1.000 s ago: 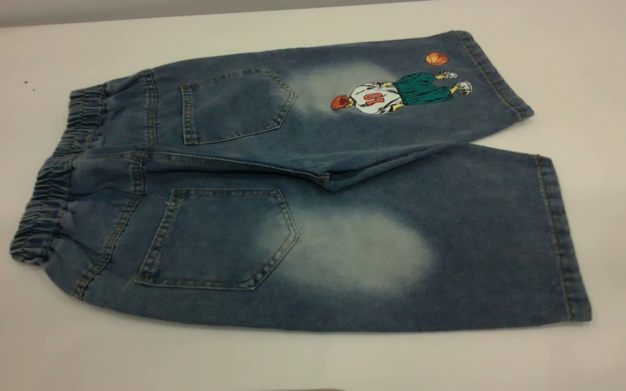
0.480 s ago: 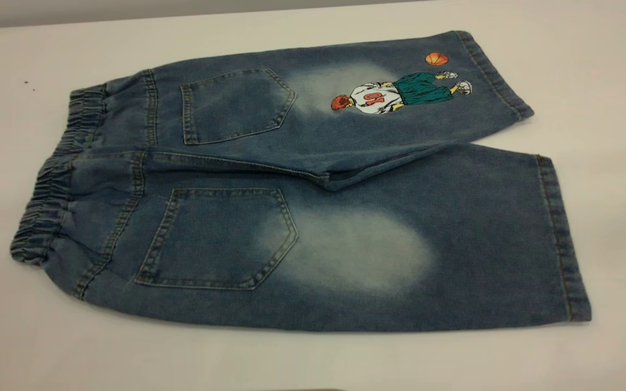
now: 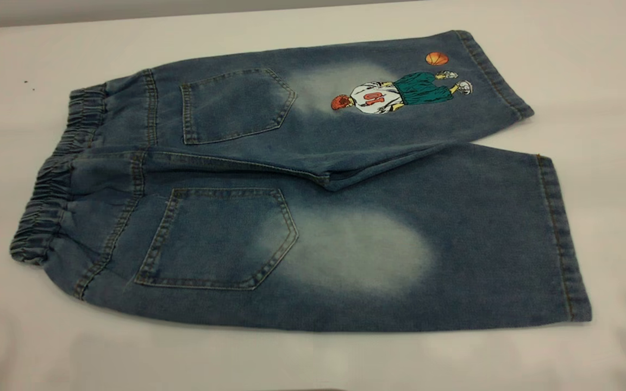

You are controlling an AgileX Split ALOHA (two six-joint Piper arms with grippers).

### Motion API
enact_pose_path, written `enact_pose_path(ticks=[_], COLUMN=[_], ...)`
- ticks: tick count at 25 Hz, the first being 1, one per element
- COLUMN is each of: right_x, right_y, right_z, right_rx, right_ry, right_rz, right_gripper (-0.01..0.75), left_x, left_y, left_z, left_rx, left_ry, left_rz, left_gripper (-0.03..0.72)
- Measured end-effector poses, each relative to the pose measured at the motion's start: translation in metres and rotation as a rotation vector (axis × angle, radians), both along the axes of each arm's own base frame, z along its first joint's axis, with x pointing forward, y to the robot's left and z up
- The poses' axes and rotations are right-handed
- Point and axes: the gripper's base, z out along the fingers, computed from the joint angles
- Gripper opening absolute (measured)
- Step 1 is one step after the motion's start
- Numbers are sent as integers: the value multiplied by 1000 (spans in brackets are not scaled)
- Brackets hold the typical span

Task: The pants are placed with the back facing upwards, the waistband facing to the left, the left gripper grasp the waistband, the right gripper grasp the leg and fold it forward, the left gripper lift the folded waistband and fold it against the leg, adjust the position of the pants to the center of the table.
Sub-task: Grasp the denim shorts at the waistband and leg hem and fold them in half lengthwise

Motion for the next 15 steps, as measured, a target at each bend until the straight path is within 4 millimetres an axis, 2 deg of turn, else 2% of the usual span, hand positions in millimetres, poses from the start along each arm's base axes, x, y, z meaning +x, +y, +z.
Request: enact_pose_path(ticks=[4,8,15], right_x=[20,31,39], right_y=[6,9,9], right_z=[-16,-25,-25], right_rx=[44,61,78], right_ry=[43,54,4], right_rz=[1,-11,-35], right_gripper=[467,467,467], left_x=[41,73,116], left_y=[-2,3,3], left_z=[-37,-76,-130], left_rx=[-19,-74,-141], left_ry=[97,186,311], left_rz=[18,75,51], left_gripper=[507,507,506])
